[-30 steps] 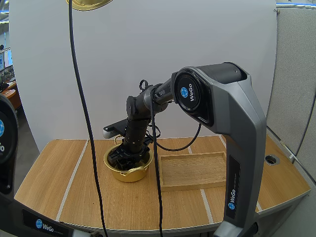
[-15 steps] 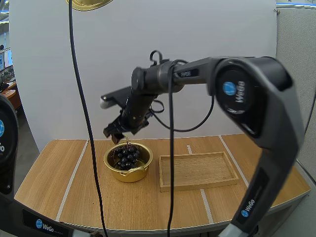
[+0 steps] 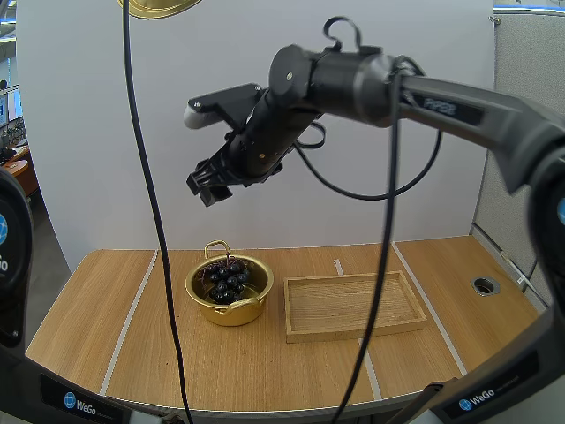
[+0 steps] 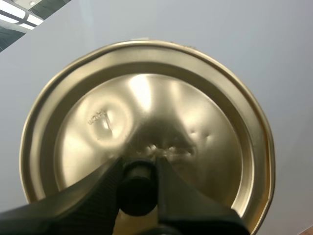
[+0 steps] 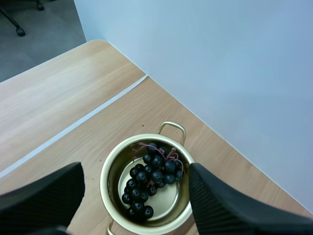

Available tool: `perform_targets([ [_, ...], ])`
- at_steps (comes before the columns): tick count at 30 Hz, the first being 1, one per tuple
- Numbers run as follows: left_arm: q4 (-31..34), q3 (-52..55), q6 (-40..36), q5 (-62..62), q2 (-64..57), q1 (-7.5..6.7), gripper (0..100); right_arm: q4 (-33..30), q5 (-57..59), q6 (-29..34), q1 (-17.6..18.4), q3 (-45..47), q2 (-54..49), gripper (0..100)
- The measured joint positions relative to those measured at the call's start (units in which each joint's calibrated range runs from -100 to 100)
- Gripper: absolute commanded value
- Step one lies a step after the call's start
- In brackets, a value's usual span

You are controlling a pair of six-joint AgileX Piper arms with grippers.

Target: Open the pot, put the grape inside, and close it

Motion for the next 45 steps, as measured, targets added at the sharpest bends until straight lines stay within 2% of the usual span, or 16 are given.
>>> perform_targets([
  [11, 0.0, 0.0, 0.0, 0.0, 0.0, 0.0, 0, -5.6, 8.64, 2.77, 0.0, 1.94, -12.47, 95],
  [22, 0.0, 0.0, 0.0, 0.0, 0.0, 0.0, 0, -6.63, 9.67, 3.51, 0.0, 14.46, -26.42, 95],
  [31, 0.0, 0.0, 0.0, 0.0, 0.0, 0.0, 0, -9.06, 10.14, 5.88, 0.0, 24.61, -36.89, 84],
  [33, 0.0, 0.0, 0.0, 0.0, 0.0, 0.0, 0, -9.28, 10.14, 6.11, 0.0, 26.95, -38.64, 75],
  [35, 0.0, 0.0, 0.0, 0.0, 0.0, 0.0, 0, -9.28, 10.14, 6.11, 0.0, 29.37, -40.44, 55],
  [38, 0.0, 0.0, 0.0, 0.0, 0.0, 0.0, 0, -9.39, 10.57, 6.19, 0.0, 32.27, -42.48, 4],
  [39, 0.0, 0.0, 0.0, 0.0, 0.0, 0.0, 0, -9.39, 10.76, 6.32, 0.0, 33.11, -42.95, 0],
  [45, 0.0, 0.0, 0.0, 0.0, 0.0, 0.0, 0, -9.78, 15.34, 7.16, 0.0, 35.15, -44.46, 0],
])
